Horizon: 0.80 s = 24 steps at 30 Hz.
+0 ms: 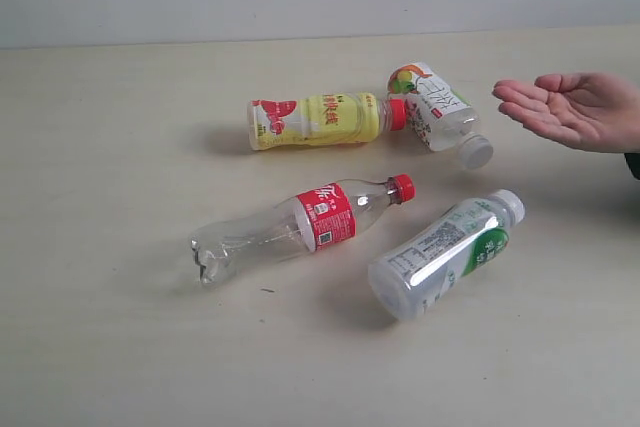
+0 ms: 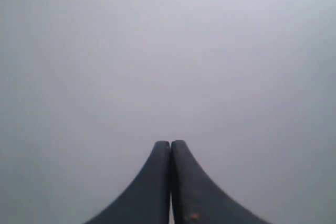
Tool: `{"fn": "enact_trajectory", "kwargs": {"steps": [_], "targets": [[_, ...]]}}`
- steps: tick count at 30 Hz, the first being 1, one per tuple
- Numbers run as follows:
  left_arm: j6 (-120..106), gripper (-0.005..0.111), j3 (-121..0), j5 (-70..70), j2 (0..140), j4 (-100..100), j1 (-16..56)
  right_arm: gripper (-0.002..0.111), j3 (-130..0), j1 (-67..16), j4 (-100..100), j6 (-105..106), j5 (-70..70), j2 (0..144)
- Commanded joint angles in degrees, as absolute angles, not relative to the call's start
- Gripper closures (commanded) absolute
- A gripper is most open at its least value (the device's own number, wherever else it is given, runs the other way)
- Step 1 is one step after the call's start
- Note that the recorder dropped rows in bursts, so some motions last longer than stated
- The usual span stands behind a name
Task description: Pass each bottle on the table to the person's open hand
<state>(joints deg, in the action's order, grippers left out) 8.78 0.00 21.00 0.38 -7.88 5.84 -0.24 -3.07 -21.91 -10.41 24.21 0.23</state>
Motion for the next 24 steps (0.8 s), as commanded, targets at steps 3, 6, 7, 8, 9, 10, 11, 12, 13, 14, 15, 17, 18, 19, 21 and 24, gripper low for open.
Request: {"fn": "enact_trajectory", "kwargs": {"steps": [3, 6, 7, 8, 9, 10, 11, 12, 13, 14, 15, 17, 18, 19, 21, 24], "targets": [[9.0, 0.107, 0.0, 20.6, 0.0, -7.8, 5.7, 0.108, -16.0, -3.2, -23.3, -18.2, 29.8, 9.6], [9.0, 0.107, 0.0, 20.6, 0.0, -7.8, 5.7, 0.108, -32.5, -3.2, -9.6, -11.0, 12.9, 23.7], [9.0, 0.107, 0.0, 20.6, 0.0, -7.8, 5.7, 0.108, -37.3, -3.3, -4.4, -10.4, 6.1, 27.8], [9.0, 0.107, 0.0, 20.6, 0.0, -7.8, 5.7, 0.108, -41.9, -3.3, 0.8, -10.1, -1.1, 32.0], [9.0, 0.107, 0.0, 20.6, 0.0, -7.8, 5.7, 0.108, -45.6, -3.4, 6.0, -9.4, -7.1, 35.3], [9.0, 0.107, 0.0, 20.6, 0.0, -7.8, 5.7, 0.108, -49.9, -3.9, 9.0, -7.9, -13.8, 39.4], [9.0, 0.107, 0.0, 20.6, 0.0, -7.8, 5.7, 0.108, -53.5, -4.4, 10.7, -5.4, -19.9, 43.3], [9.0, 0.107, 0.0, 20.6, 0.0, -7.8, 5.7, 0.108, -56.8, -5.2, 11.8, -2.4, -24.2, 47.0], [9.0, 0.107, 0.0, 20.6, 0.0, -7.8, 5.7, 0.108, -59.6, -6.3, 12.3, 3.1, -29.2, 50.4], [9.0, 0.107, 0.0, 20.6, 0.0, -7.8, 5.7, 0.108, -62.0, -7.6, 11.5, 9.2, -33.4, 53.5], [9.0, 0.107, 0.0, 20.6, 0.0, -7.8, 5.7, 0.108, -63.6, -8.8, 10.4, 15.3, -37.0, 55.7], [9.0, 0.107, 0.0, 20.6, 0.0, -7.8, 5.7, 0.108, -66.7, -13.8, 2.5, 34.9, -45.5, 61.7], [9.0, 0.107, 0.0, 20.6, 0.0, -7.8, 5.7, 0.108, -66.9, -15.7, 0.0, 42.1, -48.3, 63.3], [9.0, 0.107, 0.0, 20.6, 0.0, -7.8, 5.7, 0.108, -66.6, -19.5, -5.1, 56.5, -54.6, 66.7], [9.0, 0.107, 0.0, 20.6, 0.0, -7.8, 5.7, 0.108, -65.3, -23.9, -8.1, 74.3, -63.4, 71.6], [9.0, 0.107, 0.0, 20.6, 0.0, -7.8, 5.7, 0.093, -64.8, -28.2, -8.1, 80.1, -64.2, 77.8]]}}
